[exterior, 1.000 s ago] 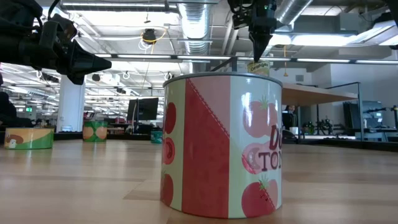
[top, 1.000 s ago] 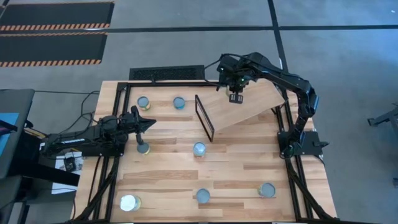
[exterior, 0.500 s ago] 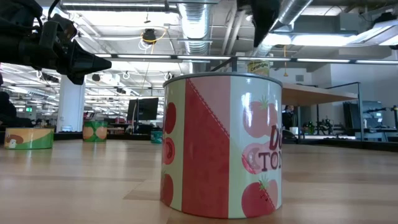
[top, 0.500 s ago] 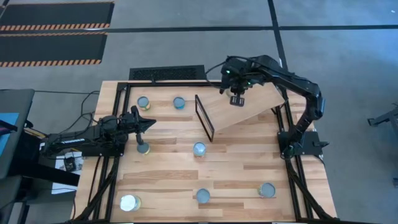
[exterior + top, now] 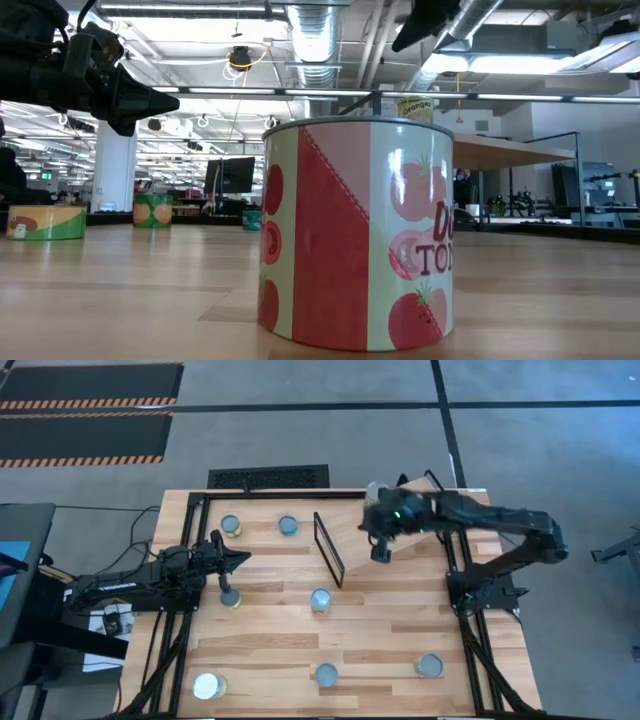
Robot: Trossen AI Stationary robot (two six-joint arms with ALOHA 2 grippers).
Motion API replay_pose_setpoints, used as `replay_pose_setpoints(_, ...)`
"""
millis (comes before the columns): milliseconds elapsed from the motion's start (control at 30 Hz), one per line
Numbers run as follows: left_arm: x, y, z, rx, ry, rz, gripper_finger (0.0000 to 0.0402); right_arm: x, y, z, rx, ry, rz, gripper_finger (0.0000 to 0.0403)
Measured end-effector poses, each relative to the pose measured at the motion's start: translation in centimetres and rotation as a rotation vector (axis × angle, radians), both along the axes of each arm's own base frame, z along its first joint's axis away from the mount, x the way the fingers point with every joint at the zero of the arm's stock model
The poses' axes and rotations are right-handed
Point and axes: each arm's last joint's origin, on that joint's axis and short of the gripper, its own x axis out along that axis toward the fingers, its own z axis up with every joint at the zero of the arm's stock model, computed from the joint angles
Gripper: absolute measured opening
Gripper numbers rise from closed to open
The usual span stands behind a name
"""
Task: Pick and place cans onto a shelf
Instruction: Put the canned peaches on the shelf
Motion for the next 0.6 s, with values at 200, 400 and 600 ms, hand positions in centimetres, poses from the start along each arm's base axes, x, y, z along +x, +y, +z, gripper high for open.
replay_pose_setpoints(200,0.0,0.0,0.0,0.0,0.0,0.0,0.0,-2.5,2.9,-3.5,0.003,-0.238,0.094,0.0004)
replay_pose_setpoints(400,0.0,0.0,0.0,0.0,0.0,0.0,0.0,-4.8,4.1,-6.8,-0.01,-0.407,0.151,0.0005)
replay_pose_setpoints(600,0.0,0.0,0.0,0.0,0.0,0.0,0.0,-6.8,4.7,-9.4,-0.033,-0.469,0.194,0.0004)
